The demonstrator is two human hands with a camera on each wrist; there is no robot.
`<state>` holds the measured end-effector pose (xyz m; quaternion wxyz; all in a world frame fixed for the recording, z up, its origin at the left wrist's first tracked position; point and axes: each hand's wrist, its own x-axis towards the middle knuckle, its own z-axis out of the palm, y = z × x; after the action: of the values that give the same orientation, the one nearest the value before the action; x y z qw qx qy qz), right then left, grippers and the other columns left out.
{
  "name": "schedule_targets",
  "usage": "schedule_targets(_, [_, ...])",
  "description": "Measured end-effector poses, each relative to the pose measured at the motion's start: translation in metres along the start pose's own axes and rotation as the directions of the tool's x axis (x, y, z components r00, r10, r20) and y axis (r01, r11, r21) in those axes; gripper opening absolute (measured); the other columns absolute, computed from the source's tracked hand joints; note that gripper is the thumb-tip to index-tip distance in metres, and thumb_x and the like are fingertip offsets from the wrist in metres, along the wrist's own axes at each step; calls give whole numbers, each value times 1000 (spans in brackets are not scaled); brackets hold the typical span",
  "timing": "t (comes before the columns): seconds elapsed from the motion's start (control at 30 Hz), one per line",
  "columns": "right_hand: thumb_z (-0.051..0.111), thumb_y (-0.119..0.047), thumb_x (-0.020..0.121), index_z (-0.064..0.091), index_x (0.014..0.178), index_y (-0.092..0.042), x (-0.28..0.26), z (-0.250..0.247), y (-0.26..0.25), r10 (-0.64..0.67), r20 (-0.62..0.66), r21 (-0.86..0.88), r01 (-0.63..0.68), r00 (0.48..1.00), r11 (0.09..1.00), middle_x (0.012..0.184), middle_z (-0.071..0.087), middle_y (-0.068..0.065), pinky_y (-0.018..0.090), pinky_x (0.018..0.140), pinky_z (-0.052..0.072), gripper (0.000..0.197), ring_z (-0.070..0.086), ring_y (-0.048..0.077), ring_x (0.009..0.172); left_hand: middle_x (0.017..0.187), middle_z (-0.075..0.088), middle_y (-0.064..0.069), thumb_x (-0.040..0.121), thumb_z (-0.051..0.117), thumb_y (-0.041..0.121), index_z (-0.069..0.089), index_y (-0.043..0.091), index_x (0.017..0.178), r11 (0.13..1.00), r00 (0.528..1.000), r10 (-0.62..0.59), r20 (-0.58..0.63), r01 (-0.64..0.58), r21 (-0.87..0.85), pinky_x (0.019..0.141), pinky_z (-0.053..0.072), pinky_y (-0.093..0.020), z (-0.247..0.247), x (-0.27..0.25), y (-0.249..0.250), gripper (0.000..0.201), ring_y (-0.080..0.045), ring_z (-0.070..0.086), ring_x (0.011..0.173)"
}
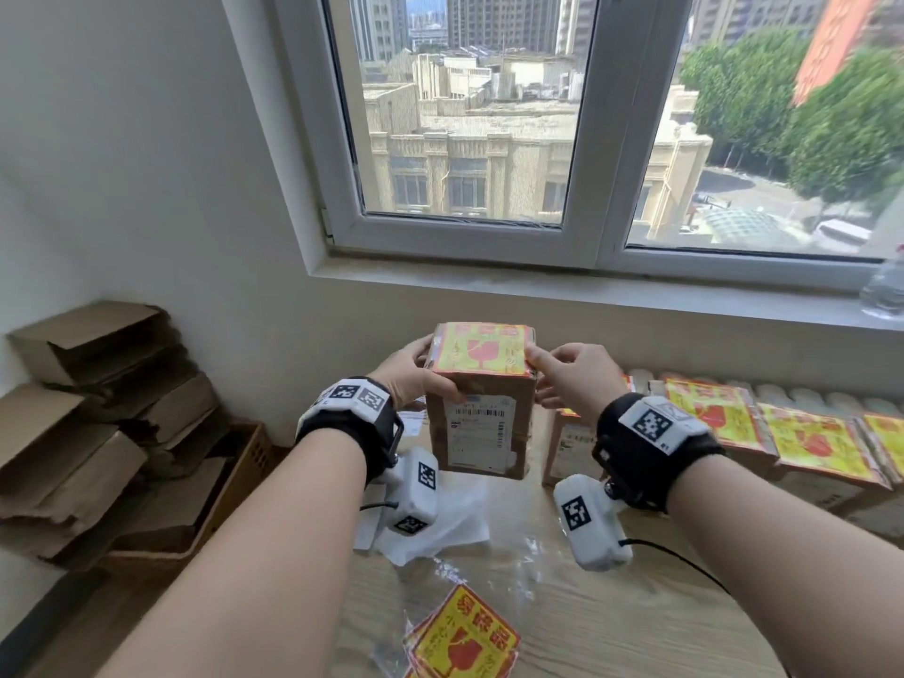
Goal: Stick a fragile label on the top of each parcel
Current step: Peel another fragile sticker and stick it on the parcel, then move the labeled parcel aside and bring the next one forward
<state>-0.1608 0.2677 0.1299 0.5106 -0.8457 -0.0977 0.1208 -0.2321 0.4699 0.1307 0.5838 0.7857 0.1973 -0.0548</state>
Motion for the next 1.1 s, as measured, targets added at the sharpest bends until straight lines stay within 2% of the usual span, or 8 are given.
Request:
schedule_targets(0.1, [62,-39,90,62,86,-14,17,9,3,20,-19,-35,-21,1000,999,83,72,7,42,76,61,25,73,20,75,119,63,-3,62,76,-8,39,29,142,1000,1000,21,20,-21,3,74,52,-31,-4,24,-6,95,-19,60,104])
schedule_targets(0.23, [61,-34,90,62,84,-19,36,24,20,62,-29,-166,-66,998,984,92,72,7,46,81,58,17,70,25,86,126,59,-9,60,75,-15,33,25,147,1000,998,-1,64,0,11,69,56,-30,6,56,-27,105,-23,61,108])
schedule_targets(0.37, [56,-30,94,64,120,-13,39,30,31,69,-59,-415,-87,996,906,112,69,4,25,76,47,32,65,20,99,120,62,-2,62,73,-17,37,26,145,999,996,-6,86,3,35,65,53,-24,19,77,-45,100,-17,63,101])
schedule_targets(0.47, [57,-28,93,59,127,-15,39,32,37,75,-62,-502,-96,995,859,118,66,4,22,68,42,37,61,18,97,126,61,1,64,74,-13,35,29,145,998,994,-36,100,31,51,73,53,-26,26,86,-55,99,-16,62,104])
schedule_targets(0.57, [60,-26,91,60,126,-13,42,33,44,104,-67,-536,-123,992,835,118,66,6,25,79,50,38,63,20,102,131,58,0,64,75,-12,30,29,147,997,991,-68,117,64,43,80,54,-29,37,91,-64,103,-17,61,108])
schedule_targets(0.67, [60,-23,92,62,123,-10,42,34,49,122,-77,-570,-144,990,809,114,67,7,26,80,49,34,63,21,102,139,53,3,62,75,-12,26,33,149,996,988,-87,127,84,22,94,52,-41,47,94,-70,110,-19,59,116])
schedule_targets(0.87, [61,-20,90,67,112,-13,42,42,57,90,-100,-608,-132,991,783,108,69,4,33,87,55,23,64,20,97,129,60,1,61,80,-6,33,29,145,992,989,-115,93,110,56,97,50,-45,56,97,-78,102,-20,60,112])
schedule_targets(1.1, [57,-23,92,64,118,-19,39,47,50,78,-122,-594,-136,989,793,121,58,2,32,92,47,27,55,20,109,142,48,-4,65,78,-5,24,27,150,981,988,-139,71,127,150,103,44,-46,50,98,-78,106,-25,51,126])
